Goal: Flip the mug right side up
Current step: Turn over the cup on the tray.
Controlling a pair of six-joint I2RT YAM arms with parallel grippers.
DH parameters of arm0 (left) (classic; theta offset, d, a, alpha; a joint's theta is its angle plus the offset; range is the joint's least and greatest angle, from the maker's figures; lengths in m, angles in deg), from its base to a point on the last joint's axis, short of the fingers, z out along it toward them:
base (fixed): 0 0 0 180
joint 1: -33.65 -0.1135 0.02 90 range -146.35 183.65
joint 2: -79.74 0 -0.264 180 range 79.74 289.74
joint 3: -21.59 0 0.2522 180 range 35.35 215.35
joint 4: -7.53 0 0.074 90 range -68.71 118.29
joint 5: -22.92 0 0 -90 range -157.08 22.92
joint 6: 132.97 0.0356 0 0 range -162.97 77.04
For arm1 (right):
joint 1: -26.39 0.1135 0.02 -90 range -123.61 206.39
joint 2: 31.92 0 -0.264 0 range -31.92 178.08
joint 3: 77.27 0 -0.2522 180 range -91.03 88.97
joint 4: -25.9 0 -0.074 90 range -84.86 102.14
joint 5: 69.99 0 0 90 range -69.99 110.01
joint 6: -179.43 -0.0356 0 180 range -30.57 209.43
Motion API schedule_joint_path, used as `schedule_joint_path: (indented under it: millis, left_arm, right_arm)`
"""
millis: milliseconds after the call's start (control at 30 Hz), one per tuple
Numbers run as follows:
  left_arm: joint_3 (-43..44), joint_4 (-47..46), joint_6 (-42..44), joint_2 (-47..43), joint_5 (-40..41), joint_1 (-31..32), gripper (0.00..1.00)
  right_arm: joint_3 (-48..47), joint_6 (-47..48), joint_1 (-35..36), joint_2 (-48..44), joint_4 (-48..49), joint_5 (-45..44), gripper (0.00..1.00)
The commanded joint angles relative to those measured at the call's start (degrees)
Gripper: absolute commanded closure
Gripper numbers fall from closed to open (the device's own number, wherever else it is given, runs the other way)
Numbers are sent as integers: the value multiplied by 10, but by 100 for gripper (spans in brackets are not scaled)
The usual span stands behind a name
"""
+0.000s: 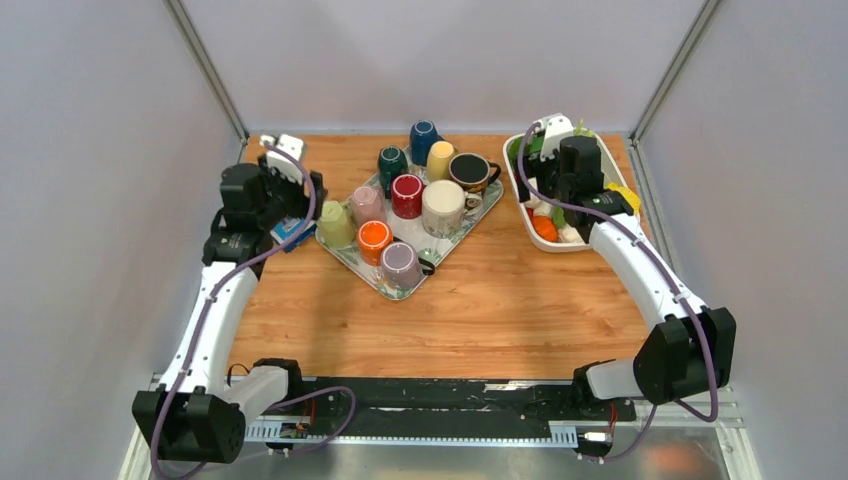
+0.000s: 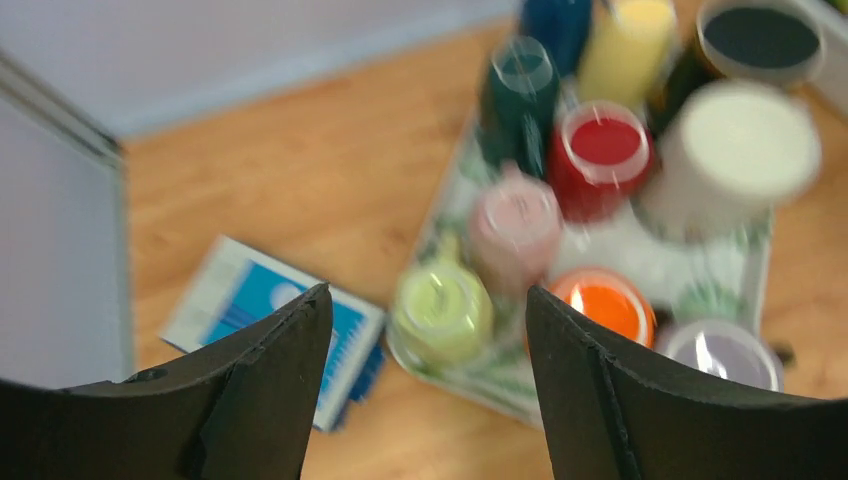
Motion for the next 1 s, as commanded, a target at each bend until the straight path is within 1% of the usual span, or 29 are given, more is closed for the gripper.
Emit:
schedule_joint_path:
  millis: [0, 33, 67, 100, 133, 167, 233, 267, 400, 433, 500, 600, 667, 733, 833, 867, 967]
  left_arm:
    - [-89, 53, 94, -27, -178, 2, 21]
    - [-99, 62, 109, -28, -206, 5, 21]
    - [-108, 88, 148, -30, -215, 7, 20]
    - [-109, 119, 169, -30, -228, 9, 20]
    - [-109, 136, 216, -29, -236, 10, 20]
    - [-103, 172, 272, -27, -255, 11, 20]
    - [-86, 219, 329, -18, -277, 18, 20]
    - [-79, 232, 339, -13, -286, 21, 21]
    - [5, 324, 403, 34, -305, 56, 22]
    - [45, 351, 430, 55, -305, 73, 23]
    - [97, 384, 460, 86, -296, 91, 26]
    - [120, 383, 457, 110, -297, 95, 29]
    - [109, 372, 455, 112, -308, 100, 30]
    - [88, 360, 444, 102, -318, 107, 31]
    - [35, 329, 407, 69, -326, 110, 32]
    - [22, 301, 389, 50, -320, 111, 32]
    - [-63, 232, 358, 4, -299, 111, 32]
  right_arm:
    - [42, 38, 2, -19, -19, 79, 0]
    - [52, 64, 2, -26, -20, 118, 0]
    - [63, 86, 2, -33, -20, 151, 0]
    - [72, 110, 1, -40, -25, 174, 0]
    - [81, 132, 2, -45, -32, 206, 0]
    - [89, 155, 2, -47, -43, 231, 0]
    - [93, 190, 5, -46, -64, 279, 0]
    - [91, 198, 6, -43, -74, 303, 0]
    - [73, 196, 32, -28, -85, 362, 0]
    - [71, 202, 41, -27, -84, 373, 0]
    - [72, 225, 63, -26, -83, 391, 1]
    - [87, 281, 84, -22, -84, 430, 8]
    - [96, 313, 91, -18, -85, 456, 11]
    - [97, 324, 101, -7, -82, 475, 15]
    - [100, 311, 133, 21, -59, 473, 21]
    - [107, 303, 151, 28, -41, 462, 22]
    - [125, 305, 190, 50, 11, 434, 23]
